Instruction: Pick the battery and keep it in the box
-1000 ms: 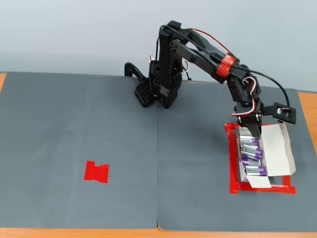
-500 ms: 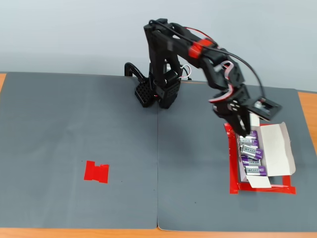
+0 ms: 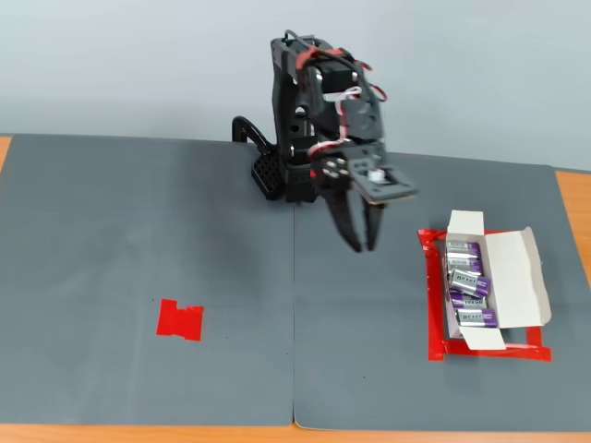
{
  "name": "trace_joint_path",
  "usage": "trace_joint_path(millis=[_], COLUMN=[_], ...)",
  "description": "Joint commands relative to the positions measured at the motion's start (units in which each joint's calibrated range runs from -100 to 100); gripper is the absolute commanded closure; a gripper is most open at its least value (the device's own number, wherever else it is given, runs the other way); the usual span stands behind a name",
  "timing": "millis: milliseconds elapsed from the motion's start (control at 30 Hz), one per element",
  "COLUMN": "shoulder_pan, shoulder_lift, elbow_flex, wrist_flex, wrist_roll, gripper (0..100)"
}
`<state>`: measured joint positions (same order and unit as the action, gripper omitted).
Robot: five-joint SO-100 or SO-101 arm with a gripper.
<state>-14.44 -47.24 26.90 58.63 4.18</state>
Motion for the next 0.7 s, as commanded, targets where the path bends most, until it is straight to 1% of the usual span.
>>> trace_joint_path(millis=[0, 267, 400, 667], shoulder_pan=[2.62, 4.48, 7.24, 11.57], shoulder_lift=[-6.13, -24.61, -33.52, -45.05], elbow_flex=[4.45, 25.07, 35.11, 48.23], wrist_flex=[-0.21, -0.38, -4.03, -5.07], wrist_roll=[-0.19, -0.29, -0.24, -0.14], gripper=[96, 96, 96, 96])
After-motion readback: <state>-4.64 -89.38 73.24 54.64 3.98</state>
